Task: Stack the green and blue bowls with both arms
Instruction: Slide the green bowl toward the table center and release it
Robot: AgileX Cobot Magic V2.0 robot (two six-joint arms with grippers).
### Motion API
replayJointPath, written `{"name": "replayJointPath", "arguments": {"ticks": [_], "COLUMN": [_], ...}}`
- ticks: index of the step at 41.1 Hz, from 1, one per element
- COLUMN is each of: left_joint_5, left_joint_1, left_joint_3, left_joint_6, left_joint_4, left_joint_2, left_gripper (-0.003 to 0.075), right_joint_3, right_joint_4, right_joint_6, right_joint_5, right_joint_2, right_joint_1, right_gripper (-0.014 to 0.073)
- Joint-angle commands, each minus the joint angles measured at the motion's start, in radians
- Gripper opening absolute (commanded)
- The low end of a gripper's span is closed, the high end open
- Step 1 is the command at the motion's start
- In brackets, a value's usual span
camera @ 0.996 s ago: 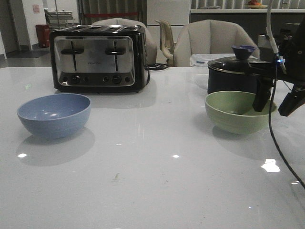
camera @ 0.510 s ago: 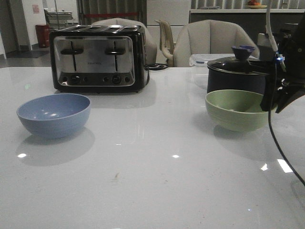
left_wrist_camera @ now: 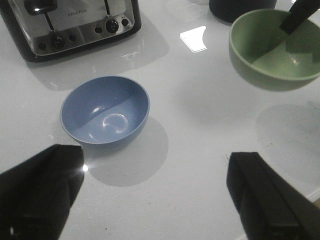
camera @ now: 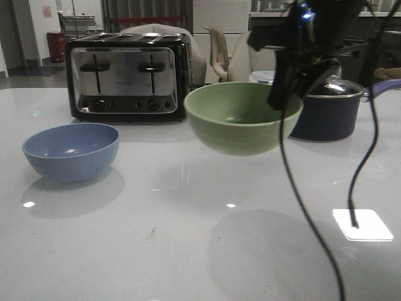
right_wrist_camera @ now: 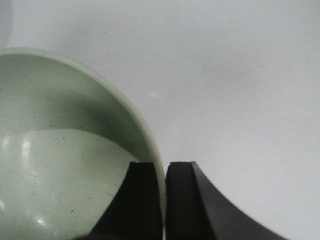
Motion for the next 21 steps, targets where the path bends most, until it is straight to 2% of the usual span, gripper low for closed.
{"name": "replayJointPath", "arguments": {"ticks": [1, 8, 17, 19, 21], "left_joint_5": [-0.078, -0.078, -0.078, -0.078, -0.078], "left_joint_1": [-0.01, -0.01, -0.01, -0.01, -0.01], "left_joint_3": [-0.027, -0.027, -0.027, -0.027, -0.027], "left_joint_6": [-0.001, -0.001, -0.001, -0.001, -0.001], "left_joint_4": [-0.016, -0.016, -0.016, -0.016, -0.016], "left_joint_2": [0.001, 0.001, 0.001, 0.001, 0.001], "left_gripper": [0.0634, 0.0634, 0.0634, 0.0634, 0.0634], "right_joint_3": [-0.032, -0.032, -0.032, -0.032, -0.032], "right_joint_4": [-0.024, -0.028, -0.028, -0.03, -0.03], "right_joint_6": [0.017, 0.047, 0.047, 0.047, 0.047], "right_joint_5": [-0.051, -0.083, -0.092, -0.097, -0.104], "right_joint_2": [-0.02, 0.052, 0.114, 0.114, 0.112], "right_joint_1": [0.081, 0.144, 0.151, 0.151, 0.151], "right_gripper": [0.0085, 0.0085, 0.0092, 0.0113, 0.0169]}}
